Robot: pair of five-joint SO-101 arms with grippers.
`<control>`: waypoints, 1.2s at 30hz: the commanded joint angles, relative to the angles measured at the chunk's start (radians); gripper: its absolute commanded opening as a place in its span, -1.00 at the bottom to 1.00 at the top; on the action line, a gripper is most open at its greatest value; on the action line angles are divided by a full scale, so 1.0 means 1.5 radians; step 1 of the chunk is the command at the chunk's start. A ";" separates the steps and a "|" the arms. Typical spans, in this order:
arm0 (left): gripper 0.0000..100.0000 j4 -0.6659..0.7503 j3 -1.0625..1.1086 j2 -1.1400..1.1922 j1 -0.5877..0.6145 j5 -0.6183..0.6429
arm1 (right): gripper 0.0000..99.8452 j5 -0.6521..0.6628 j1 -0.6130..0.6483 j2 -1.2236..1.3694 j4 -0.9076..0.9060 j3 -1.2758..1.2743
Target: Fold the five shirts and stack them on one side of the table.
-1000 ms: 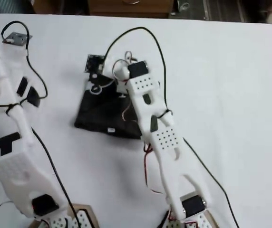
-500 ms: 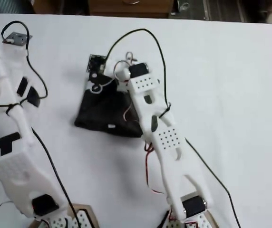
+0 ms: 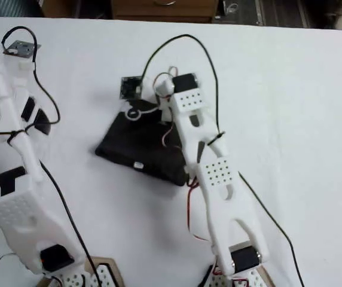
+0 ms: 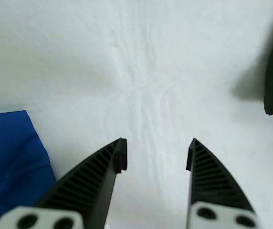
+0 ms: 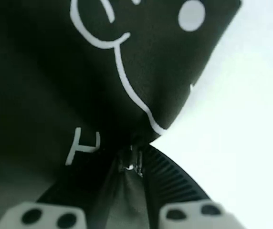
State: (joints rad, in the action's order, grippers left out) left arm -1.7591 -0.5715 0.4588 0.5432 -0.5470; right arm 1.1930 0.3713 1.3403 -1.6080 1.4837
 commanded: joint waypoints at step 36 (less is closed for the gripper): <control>-0.54 0.011 -0.006 -0.005 0.003 -0.002 | -0.24 -0.293 -0.075 -0.119 -0.055 0.028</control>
State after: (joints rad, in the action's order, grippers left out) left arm -1.7484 -0.5715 0.4588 0.5432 -0.5470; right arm 0.7710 0.2547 1.2068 -1.6909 1.5405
